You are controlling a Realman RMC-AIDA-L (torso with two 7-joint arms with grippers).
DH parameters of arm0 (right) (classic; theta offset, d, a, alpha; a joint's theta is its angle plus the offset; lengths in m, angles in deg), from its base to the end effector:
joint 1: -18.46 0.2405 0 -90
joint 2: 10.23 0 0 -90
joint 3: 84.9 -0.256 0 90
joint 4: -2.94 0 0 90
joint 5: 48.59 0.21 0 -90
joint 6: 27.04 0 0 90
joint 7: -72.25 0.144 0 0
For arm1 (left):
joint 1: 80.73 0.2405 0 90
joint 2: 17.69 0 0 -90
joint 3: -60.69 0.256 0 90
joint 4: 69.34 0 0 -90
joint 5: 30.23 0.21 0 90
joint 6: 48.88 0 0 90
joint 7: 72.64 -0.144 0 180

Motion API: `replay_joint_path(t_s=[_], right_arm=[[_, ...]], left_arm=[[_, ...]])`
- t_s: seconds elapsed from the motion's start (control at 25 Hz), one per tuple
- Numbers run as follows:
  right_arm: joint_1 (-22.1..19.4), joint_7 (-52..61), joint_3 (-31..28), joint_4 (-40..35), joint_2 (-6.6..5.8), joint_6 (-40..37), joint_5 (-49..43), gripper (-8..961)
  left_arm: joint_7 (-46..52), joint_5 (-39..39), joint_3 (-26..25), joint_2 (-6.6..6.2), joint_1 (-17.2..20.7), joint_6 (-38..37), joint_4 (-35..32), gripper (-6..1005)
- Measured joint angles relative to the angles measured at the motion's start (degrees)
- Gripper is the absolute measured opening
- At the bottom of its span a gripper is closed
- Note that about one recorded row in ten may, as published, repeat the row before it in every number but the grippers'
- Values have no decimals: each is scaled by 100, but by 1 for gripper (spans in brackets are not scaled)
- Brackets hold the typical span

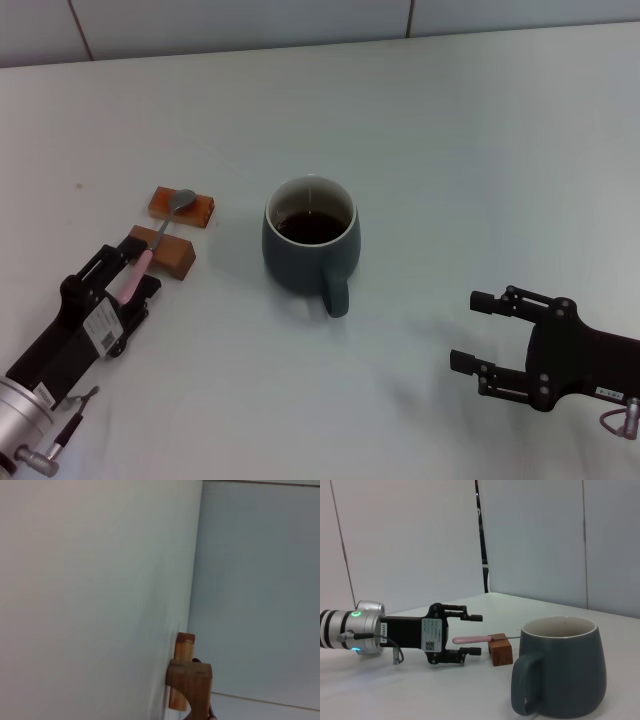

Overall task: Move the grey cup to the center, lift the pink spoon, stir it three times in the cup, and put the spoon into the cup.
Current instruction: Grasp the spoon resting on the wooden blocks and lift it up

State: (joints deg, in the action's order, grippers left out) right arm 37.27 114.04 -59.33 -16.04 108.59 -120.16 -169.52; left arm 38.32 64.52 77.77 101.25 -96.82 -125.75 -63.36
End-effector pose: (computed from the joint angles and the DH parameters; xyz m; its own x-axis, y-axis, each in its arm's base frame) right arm 0.3295 0.2279 -0.0366 0.8071 -0.1634 -0.5673 -0.3712 -0.8877 -0.2724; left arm -0.3477 0.2281 -0.0663 -0.7002 0.4722 0.5355 0.6708 0.1783 0.7199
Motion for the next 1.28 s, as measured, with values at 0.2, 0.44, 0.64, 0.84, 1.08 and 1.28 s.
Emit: replay_joint_path(t_s=[0.2,0.44,0.64,0.84,1.08,1.28], right_arm=[[9,3,0,0,0,1,0,745],[22,5,0,0,0,4,0,745],[40,5,0,0,0,6,1,745],[66,5,0,0,0,8,5,745],[83,5,-7,0,0,24,9,745],[92,6,-9,0,0,61,9,745]], left_arm=[[0,0,-5,-1,0,10,0,637],[-2,0,-4,-3,0,70,0,552],[-4,0,-3,-3,-23,109,0,495],[-5,0,-3,-3,-33,131,0,422],[-5,22,-3,-3,-64,226,-37,404],[-5,31,-2,-3,-123,241,-55,390]])
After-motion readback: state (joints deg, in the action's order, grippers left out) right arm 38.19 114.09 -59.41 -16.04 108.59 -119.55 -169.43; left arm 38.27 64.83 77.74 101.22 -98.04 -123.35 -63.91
